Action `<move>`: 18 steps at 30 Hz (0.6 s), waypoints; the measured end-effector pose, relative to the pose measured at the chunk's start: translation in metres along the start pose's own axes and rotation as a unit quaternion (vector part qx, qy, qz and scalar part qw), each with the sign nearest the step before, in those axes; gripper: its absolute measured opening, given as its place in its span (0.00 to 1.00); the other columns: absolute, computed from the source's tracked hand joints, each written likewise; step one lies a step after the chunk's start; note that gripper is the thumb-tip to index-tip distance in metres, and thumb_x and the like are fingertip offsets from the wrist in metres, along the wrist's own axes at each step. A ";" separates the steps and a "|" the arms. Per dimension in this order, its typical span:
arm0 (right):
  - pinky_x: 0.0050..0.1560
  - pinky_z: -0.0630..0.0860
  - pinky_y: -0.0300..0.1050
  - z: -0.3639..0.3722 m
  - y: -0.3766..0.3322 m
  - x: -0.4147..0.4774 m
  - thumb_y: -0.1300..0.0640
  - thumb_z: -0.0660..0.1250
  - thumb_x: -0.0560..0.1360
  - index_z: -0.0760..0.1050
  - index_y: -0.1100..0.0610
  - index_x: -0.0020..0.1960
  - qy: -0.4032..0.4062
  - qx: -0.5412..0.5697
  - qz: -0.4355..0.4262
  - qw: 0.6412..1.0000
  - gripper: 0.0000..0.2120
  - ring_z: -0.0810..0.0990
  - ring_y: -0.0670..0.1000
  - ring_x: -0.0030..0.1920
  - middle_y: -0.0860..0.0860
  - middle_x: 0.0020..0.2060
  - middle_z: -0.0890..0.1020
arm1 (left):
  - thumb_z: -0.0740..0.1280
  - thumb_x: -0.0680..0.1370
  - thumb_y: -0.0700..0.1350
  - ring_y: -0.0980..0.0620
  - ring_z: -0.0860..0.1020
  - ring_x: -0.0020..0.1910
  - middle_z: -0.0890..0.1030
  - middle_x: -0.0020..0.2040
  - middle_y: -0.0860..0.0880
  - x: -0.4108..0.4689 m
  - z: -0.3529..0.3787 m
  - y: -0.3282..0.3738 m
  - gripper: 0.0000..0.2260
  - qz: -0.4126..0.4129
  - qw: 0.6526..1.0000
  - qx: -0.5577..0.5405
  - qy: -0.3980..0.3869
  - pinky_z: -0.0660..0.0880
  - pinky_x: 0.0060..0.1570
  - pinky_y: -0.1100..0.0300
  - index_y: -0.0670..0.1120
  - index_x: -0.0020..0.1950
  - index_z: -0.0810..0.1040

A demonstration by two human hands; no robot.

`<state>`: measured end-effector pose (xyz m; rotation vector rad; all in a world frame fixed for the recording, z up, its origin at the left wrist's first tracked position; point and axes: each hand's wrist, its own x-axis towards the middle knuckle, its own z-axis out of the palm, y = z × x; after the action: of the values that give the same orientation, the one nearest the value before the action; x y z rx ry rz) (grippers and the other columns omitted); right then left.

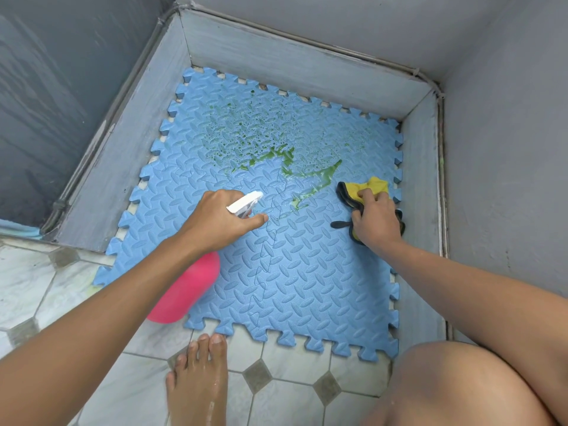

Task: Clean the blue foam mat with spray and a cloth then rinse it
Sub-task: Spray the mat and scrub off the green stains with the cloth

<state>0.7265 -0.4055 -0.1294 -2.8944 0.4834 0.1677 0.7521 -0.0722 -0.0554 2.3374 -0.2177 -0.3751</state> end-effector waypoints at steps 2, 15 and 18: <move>0.56 0.73 0.57 0.000 0.001 0.001 0.55 0.63 0.77 0.68 0.55 0.69 -0.003 -0.003 -0.001 1.000 0.20 0.71 0.63 0.60 0.61 0.59 0.72 | 0.77 0.73 0.57 0.47 0.73 0.33 0.73 0.28 0.49 0.002 -0.002 0.000 0.23 -0.005 1.000 0.004 0.002 0.66 0.39 0.55 0.44 0.32 0.70; 0.42 0.75 0.49 0.032 -0.102 -0.055 0.48 0.68 0.78 0.76 0.50 0.66 -0.154 0.029 -0.468 0.870 0.18 0.77 0.56 0.51 0.53 0.51 0.75 | 0.72 0.70 0.64 0.38 0.77 0.40 0.76 0.30 0.45 0.014 -0.010 -0.011 0.24 -0.099 0.990 -0.002 0.100 0.73 0.42 0.50 0.44 0.33 0.73; 0.44 0.75 0.47 0.031 -0.107 -0.035 0.50 0.68 0.78 0.76 0.48 0.67 -0.154 0.061 -0.446 0.879 0.18 0.78 0.54 0.53 0.52 0.53 0.76 | 0.75 0.74 0.58 0.40 0.76 0.40 0.75 0.30 0.46 0.013 -0.010 -0.013 0.22 -0.102 0.990 -0.010 0.101 0.68 0.41 0.53 0.44 0.33 0.72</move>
<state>0.7264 -0.2888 -0.1349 -2.5714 -0.8541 0.4081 0.7681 -0.0595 -0.0602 2.3641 0.1220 -0.2352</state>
